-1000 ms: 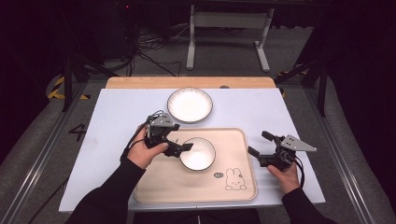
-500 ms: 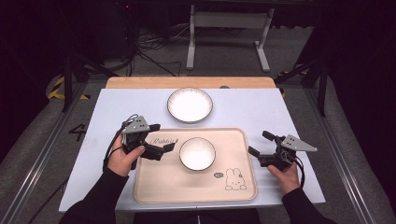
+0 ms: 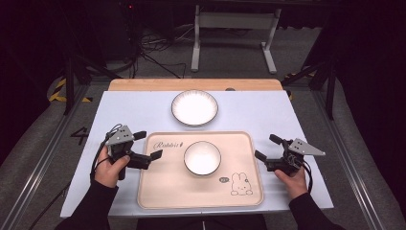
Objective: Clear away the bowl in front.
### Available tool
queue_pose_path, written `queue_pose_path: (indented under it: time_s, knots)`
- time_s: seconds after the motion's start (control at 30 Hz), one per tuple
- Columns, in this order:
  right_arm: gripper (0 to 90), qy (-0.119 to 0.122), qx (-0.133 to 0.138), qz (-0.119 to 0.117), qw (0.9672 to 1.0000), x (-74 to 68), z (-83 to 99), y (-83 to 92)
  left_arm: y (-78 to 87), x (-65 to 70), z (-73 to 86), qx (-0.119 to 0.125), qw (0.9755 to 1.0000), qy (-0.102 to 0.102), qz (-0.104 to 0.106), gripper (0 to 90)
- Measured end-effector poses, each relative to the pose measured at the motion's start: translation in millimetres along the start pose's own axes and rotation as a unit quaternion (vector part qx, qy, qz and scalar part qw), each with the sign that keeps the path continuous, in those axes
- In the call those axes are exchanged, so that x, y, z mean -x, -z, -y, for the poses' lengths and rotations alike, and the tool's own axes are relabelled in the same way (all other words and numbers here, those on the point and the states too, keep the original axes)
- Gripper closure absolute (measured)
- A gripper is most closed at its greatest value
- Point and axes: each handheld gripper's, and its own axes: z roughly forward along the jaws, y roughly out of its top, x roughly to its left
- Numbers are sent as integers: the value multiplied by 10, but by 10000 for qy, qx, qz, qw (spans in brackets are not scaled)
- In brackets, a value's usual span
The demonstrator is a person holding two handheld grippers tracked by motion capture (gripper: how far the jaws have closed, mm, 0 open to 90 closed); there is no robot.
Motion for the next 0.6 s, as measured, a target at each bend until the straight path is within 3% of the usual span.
queue_pose_path:
  time_s: [0.2,0.4,0.5,0.53,0.6]
  knots:
    - [38,-8,11,-2,10000,0,0,1,82,-67,118,60,9998,22,-199,40]
    - [38,-6,12,-1,10000,0,0,1,158,-131,241,391,9991,111,-112,36]
    - [38,-21,13,-10,10000,3,0,1,184,-162,335,656,9973,310,-91,36]
    - [38,-22,14,-11,10000,3,0,1,184,-162,335,656,9973,310,-91,35]
    - [38,-20,10,-15,10000,3,0,1,181,-165,405,775,9970,81,-32,27]
